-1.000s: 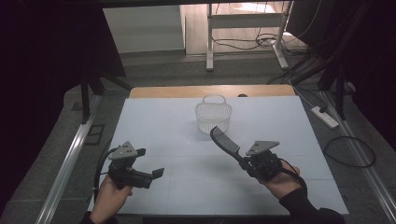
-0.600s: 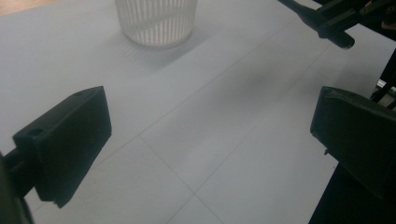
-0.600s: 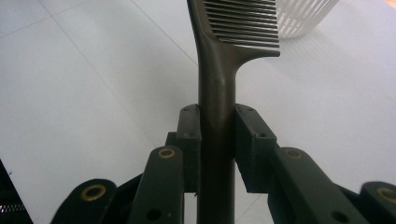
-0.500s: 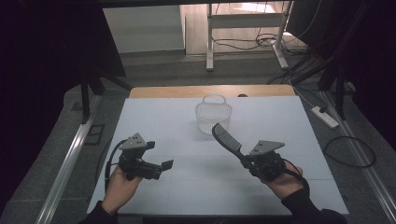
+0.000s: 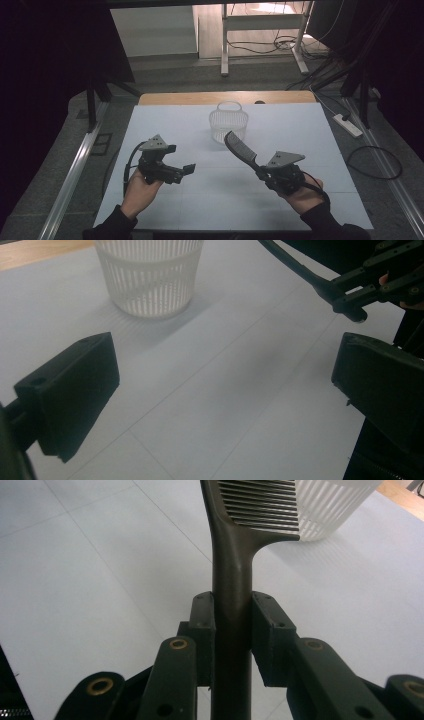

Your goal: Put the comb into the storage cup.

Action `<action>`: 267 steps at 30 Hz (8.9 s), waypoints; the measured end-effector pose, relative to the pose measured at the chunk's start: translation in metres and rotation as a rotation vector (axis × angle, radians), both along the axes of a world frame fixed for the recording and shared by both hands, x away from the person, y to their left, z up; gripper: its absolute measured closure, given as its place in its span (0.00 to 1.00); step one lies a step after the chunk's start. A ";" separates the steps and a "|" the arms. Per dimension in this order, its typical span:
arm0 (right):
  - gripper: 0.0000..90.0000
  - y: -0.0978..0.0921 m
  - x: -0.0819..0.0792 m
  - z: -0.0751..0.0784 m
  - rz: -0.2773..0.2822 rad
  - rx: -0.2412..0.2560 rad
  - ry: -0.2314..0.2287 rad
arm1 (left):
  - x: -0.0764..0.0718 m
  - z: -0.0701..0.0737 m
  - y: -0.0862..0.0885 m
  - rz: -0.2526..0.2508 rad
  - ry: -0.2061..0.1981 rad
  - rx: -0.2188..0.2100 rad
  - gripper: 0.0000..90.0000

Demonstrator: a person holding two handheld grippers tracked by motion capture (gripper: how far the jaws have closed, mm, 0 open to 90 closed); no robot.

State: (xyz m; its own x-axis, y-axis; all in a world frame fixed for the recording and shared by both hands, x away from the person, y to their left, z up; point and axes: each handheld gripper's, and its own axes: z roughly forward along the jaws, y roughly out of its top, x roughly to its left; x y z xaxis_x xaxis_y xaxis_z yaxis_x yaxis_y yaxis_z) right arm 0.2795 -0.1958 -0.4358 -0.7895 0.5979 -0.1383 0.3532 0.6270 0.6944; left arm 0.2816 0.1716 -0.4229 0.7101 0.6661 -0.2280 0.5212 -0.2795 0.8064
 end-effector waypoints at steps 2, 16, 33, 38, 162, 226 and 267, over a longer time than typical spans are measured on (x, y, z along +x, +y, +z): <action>0.80 0.001 -0.001 0.000 0.004 0.003 -0.005 | 0.005 0.000 -0.003 -0.009 0.005 -0.008 0.00; 0.80 0.007 -0.006 0.002 0.031 0.017 -0.041 | 0.022 0.001 -0.021 -0.035 0.034 -0.051 0.00; 0.80 0.017 -0.012 0.001 0.067 0.006 -0.083 | 0.037 0.002 -0.040 -0.064 0.093 -0.086 0.00; 0.80 0.020 -0.014 0.001 0.075 0.002 -0.100 | 0.040 0.001 -0.043 -0.074 0.111 -0.097 0.00; 0.19 0.000 -0.005 -0.010 0.045 0.108 0.069 | 0.066 0.007 -0.032 -0.196 0.299 -0.260 0.92; 0.00 -0.081 -0.039 -0.015 -0.182 0.113 0.122 | 0.110 0.042 0.006 -0.063 0.231 -0.294 0.92; 0.00 -0.113 -0.057 -0.010 -0.353 0.091 0.149 | 0.145 0.057 0.007 0.047 0.193 -0.273 0.92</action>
State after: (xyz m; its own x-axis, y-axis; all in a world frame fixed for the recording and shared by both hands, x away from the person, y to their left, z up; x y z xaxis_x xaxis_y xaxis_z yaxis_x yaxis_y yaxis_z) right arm 0.2220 -0.3091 -0.4460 -0.5404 0.8409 0.0285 0.6374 0.3870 0.6663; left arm 0.4263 0.1781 -0.3659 0.6064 0.5928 -0.5299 0.6790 -0.0392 0.7331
